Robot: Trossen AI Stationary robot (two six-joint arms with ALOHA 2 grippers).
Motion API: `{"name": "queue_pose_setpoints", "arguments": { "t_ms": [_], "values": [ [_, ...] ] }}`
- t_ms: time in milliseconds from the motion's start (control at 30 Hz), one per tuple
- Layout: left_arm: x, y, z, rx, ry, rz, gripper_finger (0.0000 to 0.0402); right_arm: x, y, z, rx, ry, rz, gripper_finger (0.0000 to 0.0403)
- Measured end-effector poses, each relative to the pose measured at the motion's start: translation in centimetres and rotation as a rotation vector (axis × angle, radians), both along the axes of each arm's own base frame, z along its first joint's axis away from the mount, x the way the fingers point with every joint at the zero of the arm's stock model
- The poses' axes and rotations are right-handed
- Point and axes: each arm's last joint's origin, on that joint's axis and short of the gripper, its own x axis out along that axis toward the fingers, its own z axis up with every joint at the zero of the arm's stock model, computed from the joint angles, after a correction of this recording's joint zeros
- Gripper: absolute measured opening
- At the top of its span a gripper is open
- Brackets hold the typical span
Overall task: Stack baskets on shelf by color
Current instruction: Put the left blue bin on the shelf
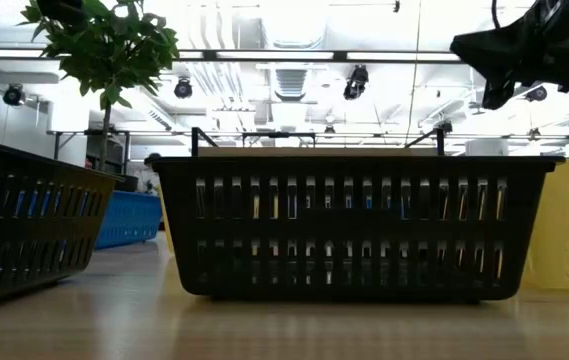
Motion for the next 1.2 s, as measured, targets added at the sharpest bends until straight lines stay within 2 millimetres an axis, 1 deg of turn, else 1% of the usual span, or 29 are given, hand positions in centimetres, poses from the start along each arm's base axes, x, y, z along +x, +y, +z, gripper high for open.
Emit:
{"name": "queue_pose_setpoints", "arguments": {
  "t_ms": [67,167,267,367,467,567,700,767,867,1000,1100,1200],
  "values": [
    [0.0,0.1,0.1,-0.016,0.002,0.024,0.0,0.2,0.0,-0.2,0.003,0.023,0.002,0.0043],
    [0.3,0.4,0.3,-0.099,0.042,0.141,0.0,0.3,0.0,-0.4,0.003,0.038,0.007,0.0043],
    [1.3,0.5,-0.3,-0.137,0.183,0.235,0.0,0.3,0.0,-0.4,-0.005,0.037,0.006,0.0043],
    [2.4,0.4,-0.8,-0.177,0.352,0.284,0.0,0.2,0.0,0.0,-0.029,0.007,0.0,0.0043],
    [3.2,0.2,-0.7,-0.207,0.449,0.302,0.0,0.0,0.0,0.5,-0.05,-0.045,-0.006,0.0043],
    [4.5,-0.2,-0.4,-0.198,0.541,0.316,0.0,-0.1,0.0,0.8,-0.08,-0.077,-0.015,0.0043],
    [6.5,-0.9,0.5,-0.151,0.635,0.336,0.0,0.0,0.0,1.2,-0.134,-0.071,-0.031,0.0043],
    [7.6,-1.3,0.7,-0.108,0.727,0.352,0.0,0.0,0.0,1.7,-0.156,-0.083,-0.038,0.0043],
    [9.4,-1.9,2.1,-0.085,0.851,0.364,0.0,0.0,0.0,2.4,-0.179,-0.098,-0.046,0.0043],
    [11.6,-2.9,2.1,-0.019,1.087,0.395,0.0,0.0,0.0,3.1,-0.194,-0.113,-0.052,0.0043],
    [13.1,-4.0,2.6,-0.003,1.198,0.398,0.0,0.0,0.0,3.2,-0.192,-0.116,-0.052,0.0043],
    [14.0,-5.2,2.5,0.045,1.351,0.409,0.0,0.0,0.0,3.2,-0.196,-0.115,-0.053,0.0043]
  ]
}}
